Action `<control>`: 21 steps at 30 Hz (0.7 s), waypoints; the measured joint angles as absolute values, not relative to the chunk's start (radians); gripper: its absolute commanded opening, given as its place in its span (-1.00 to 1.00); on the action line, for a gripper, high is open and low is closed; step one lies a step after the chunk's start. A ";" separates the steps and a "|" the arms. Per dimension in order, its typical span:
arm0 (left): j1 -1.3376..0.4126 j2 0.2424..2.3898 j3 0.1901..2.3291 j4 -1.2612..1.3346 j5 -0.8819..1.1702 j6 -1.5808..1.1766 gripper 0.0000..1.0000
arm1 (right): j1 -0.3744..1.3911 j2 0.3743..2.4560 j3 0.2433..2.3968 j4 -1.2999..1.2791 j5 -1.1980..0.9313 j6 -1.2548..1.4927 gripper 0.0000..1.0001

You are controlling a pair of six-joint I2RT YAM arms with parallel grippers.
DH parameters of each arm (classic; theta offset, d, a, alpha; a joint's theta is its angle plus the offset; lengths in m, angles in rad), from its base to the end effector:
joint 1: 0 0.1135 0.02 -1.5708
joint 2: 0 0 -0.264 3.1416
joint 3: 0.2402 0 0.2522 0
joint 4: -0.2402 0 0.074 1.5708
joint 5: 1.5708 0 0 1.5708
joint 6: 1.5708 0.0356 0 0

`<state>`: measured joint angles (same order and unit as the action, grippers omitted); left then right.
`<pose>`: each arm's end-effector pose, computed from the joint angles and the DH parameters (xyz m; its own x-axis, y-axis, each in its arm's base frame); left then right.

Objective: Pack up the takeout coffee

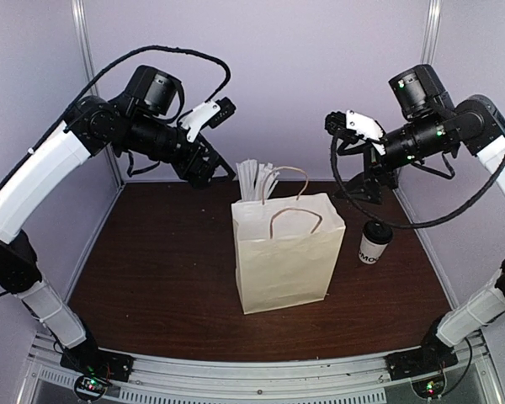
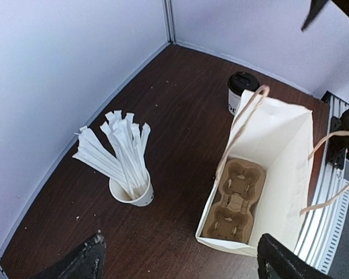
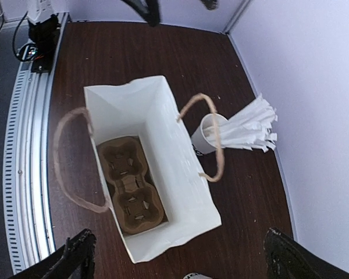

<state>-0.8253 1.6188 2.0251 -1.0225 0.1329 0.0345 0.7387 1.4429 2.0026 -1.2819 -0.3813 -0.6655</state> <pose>0.2157 -0.2406 0.4660 -0.3641 0.4448 -0.8182 0.8147 0.5779 -0.0484 0.1703 0.1730 0.4855 0.1289 -0.6578 -0.7421 -0.9558 0.1171 -0.2698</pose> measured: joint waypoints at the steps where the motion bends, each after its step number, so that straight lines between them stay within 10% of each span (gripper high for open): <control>1: -0.825 1.612 1.998 -1.016 0.130 0.033 0.77 | 0.699 1.428 1.972 -1.265 -0.384 -0.659 1.00; 21: -0.825 1.195 1.236 -0.670 0.018 -0.110 0.89 | 0.249 1.612 1.575 -1.147 -0.105 -0.432 0.94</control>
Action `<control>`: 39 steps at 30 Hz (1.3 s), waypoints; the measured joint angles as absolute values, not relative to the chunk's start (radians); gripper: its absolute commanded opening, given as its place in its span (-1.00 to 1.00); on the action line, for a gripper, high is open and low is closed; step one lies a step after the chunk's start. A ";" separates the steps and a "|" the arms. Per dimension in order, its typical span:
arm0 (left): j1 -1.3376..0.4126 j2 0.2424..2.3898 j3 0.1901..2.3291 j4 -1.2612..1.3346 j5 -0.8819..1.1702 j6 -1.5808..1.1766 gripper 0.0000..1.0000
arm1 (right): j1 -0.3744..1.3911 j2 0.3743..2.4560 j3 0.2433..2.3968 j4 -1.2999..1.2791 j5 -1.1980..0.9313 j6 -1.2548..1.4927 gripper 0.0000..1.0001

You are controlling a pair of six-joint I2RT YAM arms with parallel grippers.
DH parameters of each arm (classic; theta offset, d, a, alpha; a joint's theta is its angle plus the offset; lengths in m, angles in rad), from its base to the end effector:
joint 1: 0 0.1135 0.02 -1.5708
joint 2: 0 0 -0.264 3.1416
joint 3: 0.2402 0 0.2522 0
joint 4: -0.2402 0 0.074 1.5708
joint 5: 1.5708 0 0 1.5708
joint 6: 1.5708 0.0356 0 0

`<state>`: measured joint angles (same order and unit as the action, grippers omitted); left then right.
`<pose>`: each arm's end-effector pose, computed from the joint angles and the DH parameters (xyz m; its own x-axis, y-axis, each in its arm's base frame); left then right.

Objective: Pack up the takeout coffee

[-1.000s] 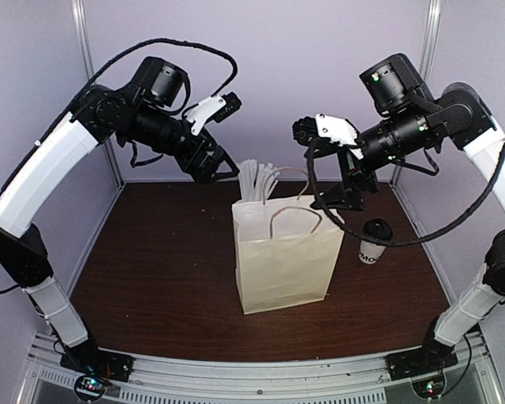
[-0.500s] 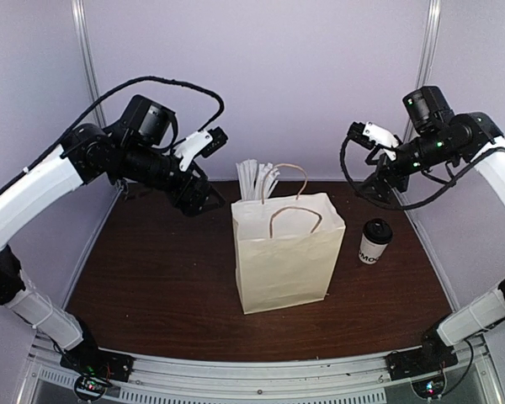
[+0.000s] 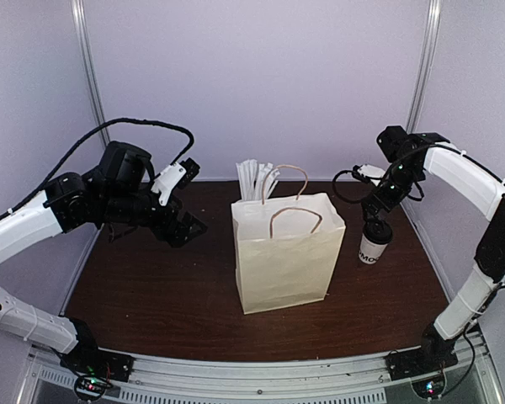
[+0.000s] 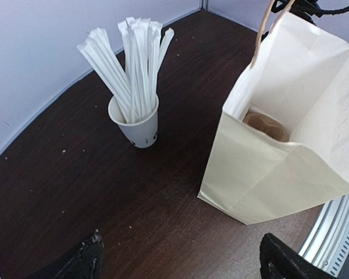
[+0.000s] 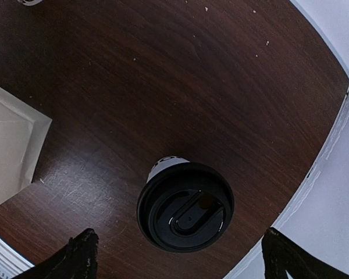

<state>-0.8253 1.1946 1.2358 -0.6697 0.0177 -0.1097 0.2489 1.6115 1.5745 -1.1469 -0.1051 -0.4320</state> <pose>0.1718 -0.1870 0.3646 -0.4779 0.3563 -0.8029 0.6962 0.7110 -0.0989 0.3083 0.0822 0.3269 -0.6965 -0.6066 -0.3833 -0.6331 0.7709 -0.0698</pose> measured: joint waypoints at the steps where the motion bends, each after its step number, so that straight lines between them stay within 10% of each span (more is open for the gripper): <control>1: -0.825 1.193 1.215 -0.662 0.018 -0.128 0.89 | 0.248 1.621 1.575 -1.147 -0.084 -0.417 0.94; 39: -0.825 1.185 1.167 -0.599 0.050 -0.229 0.82 | 0.173 1.740 1.486 -1.104 -0.121 -0.236 0.22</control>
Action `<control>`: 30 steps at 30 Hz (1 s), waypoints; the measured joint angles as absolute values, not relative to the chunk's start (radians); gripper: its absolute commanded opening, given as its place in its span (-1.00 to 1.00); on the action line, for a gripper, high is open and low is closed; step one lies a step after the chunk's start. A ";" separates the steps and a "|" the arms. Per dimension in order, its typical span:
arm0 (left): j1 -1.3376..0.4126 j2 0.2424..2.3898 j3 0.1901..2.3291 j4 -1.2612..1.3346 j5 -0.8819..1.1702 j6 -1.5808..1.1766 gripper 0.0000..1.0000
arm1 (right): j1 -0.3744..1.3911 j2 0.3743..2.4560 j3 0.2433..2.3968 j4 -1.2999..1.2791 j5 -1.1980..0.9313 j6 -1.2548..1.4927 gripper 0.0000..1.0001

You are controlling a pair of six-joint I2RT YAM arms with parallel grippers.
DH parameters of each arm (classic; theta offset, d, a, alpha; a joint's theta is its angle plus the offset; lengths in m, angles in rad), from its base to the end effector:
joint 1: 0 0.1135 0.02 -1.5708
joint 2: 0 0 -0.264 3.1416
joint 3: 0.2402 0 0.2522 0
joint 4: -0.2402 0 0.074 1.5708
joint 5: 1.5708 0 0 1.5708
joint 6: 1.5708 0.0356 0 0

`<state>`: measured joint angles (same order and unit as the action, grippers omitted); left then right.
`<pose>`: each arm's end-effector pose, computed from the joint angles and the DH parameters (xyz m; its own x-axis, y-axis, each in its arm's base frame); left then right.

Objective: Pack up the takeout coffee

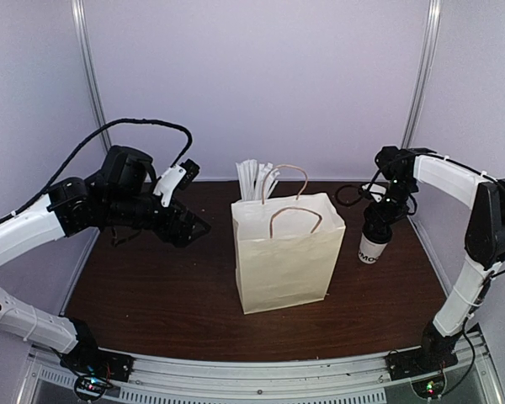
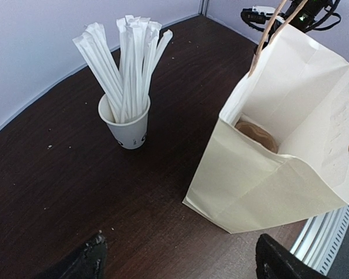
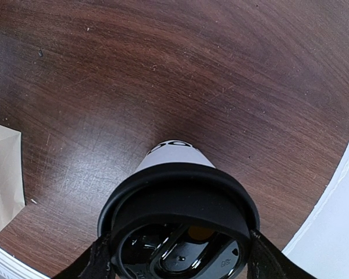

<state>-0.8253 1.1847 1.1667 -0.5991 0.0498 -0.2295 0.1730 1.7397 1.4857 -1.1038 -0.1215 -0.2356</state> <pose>0.1723 -0.1893 0.3502 -0.5554 0.2667 -0.7876 0.6521 0.7274 -0.2136 0.3339 0.0627 0.2634 -0.8904 -0.3908 -0.2332 -0.4154 0.9072 0.0658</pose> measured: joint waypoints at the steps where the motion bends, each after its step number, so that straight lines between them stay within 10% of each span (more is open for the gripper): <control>1: -0.825 1.193 1.174 -0.601 0.052 -0.228 0.82 | 0.173 1.737 1.486 -1.104 -0.123 -0.236 0.22; 19: -0.825 1.616 1.713 -0.699 0.272 -0.097 0.72 | 0.172 1.399 1.491 -1.168 -0.236 -0.313 0.27; 30: -0.825 1.811 1.869 -0.838 0.317 -0.048 0.01 | 0.172 1.258 1.465 -1.197 -0.379 -0.364 0.28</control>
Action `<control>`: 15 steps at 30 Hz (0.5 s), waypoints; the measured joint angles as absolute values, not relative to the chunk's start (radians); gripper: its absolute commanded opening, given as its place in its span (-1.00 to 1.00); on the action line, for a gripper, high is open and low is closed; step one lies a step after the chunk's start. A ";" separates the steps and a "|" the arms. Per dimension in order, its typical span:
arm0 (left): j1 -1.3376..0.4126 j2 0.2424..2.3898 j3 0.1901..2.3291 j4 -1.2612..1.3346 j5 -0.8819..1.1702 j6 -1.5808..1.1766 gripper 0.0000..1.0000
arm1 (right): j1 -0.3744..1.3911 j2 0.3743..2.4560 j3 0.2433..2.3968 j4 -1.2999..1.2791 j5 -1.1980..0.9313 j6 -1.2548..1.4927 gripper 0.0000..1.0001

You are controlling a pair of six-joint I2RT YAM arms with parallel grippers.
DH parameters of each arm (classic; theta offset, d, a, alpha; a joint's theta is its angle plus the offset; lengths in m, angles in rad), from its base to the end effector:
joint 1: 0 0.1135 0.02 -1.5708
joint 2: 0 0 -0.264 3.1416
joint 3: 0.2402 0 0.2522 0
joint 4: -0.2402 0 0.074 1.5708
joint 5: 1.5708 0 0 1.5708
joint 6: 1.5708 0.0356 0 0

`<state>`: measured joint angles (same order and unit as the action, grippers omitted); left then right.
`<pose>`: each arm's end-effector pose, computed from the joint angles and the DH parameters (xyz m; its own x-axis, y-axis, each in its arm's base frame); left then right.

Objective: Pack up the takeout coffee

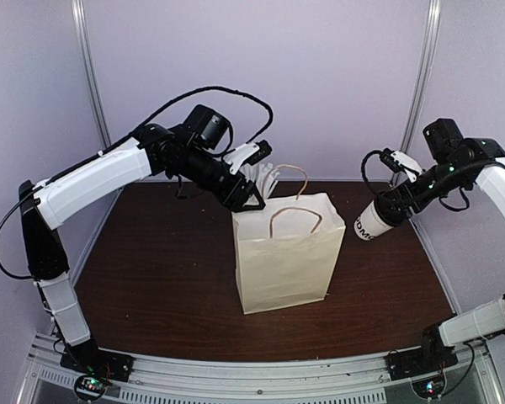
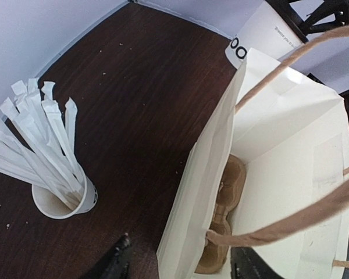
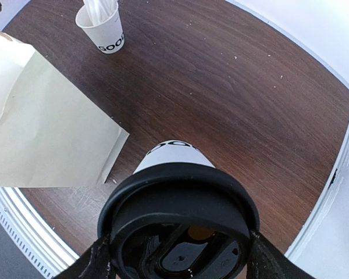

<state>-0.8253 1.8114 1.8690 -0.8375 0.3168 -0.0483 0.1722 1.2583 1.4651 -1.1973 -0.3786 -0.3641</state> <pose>0.2636 -0.3019 0.3681 -0.5174 0.4928 -0.6996 0.8244 0.5062 -0.2531 0.2194 0.0515 0.3842 -0.6421 -0.4475 -0.6224 -0.6287 0.7720 0.0936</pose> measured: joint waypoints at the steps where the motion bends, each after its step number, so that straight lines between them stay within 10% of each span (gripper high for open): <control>1: -0.825 1.821 1.890 -0.850 0.316 -0.035 -0.09 | 0.172 1.255 1.465 -1.200 -0.392 -0.370 0.28; 11: -0.825 1.906 2.009 -0.926 0.360 0.053 -0.47 | 0.172 1.243 1.500 -1.264 -0.529 -0.456 0.29; 15: -0.825 1.914 2.022 -0.968 0.368 0.073 -1.00 | 0.172 1.217 1.562 -1.269 -0.560 -0.468 0.29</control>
<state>-0.8253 1.9144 2.0224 -0.9676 0.3676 0.0731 0.1722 1.2171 1.5616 -1.2694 -0.5602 -0.4679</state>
